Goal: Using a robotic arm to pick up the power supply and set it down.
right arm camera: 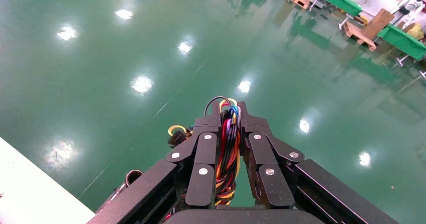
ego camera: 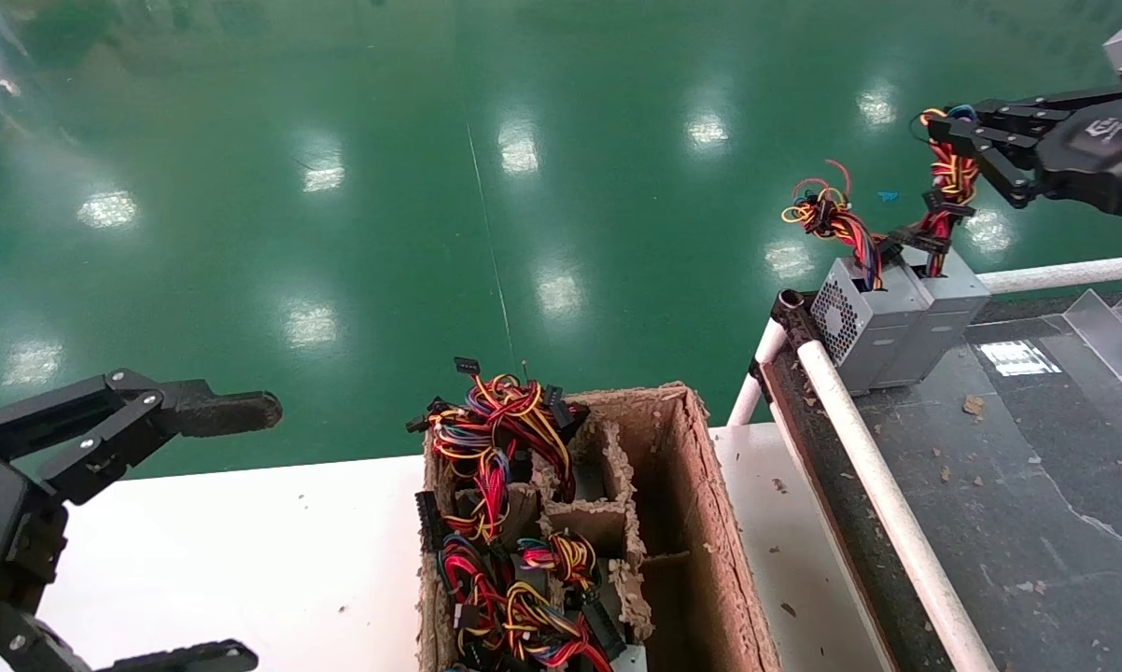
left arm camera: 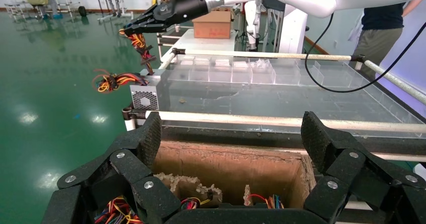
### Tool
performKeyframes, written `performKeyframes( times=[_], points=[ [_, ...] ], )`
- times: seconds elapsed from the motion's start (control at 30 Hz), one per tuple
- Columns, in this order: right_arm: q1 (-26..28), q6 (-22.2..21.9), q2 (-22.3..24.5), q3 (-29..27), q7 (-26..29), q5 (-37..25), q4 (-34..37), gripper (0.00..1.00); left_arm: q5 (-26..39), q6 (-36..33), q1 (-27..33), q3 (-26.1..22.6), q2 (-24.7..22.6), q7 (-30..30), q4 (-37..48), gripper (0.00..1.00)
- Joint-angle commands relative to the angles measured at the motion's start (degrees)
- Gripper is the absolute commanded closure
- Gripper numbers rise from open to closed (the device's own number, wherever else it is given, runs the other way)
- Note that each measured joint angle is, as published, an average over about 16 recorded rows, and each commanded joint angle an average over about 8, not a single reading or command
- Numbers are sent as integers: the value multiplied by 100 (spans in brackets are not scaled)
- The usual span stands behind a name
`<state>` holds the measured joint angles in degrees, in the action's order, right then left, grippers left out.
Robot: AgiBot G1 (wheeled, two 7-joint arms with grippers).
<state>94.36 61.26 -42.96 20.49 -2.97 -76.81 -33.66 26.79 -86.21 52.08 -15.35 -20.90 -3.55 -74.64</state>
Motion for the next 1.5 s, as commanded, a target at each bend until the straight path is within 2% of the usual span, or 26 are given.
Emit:
performKeyframes(
  times=[0.03, 0.13, 0.17, 0.2, 0.47, 0.77, 1.5],
  points=[
    [-2, -57, -51, 21, 34, -33, -25, 51, -1, 0, 0, -1, 1, 1, 0, 0],
    [-6, -50, -59, 37, 90, -46, -75, 14, -2, 1, 1, -4, 1, 2, 0, 0],
    [-10, -45, -58, 44, 108, -53, -94, 4, -3, 1, 1, -4, 2, 2, 0, 0],
    [-15, -41, -57, 51, 128, -61, -113, 0, -3, 1, 1, -5, 2, 3, 0, 0],
    [-17, -9, -30, 132, 374, -162, -161, 0, -6, 3, 3, -11, 4, 6, 0, 0],
    [1, 253, 3, 149, 663, -62, -224, 0, -7, 3, 5, -16, 5, 12, 5, 0],
    [-1162, 1036, 281, -62, 932, 1202, -1561, 0, -9, -5, 21, -34, 3, 19, 20, 0]
  ],
)
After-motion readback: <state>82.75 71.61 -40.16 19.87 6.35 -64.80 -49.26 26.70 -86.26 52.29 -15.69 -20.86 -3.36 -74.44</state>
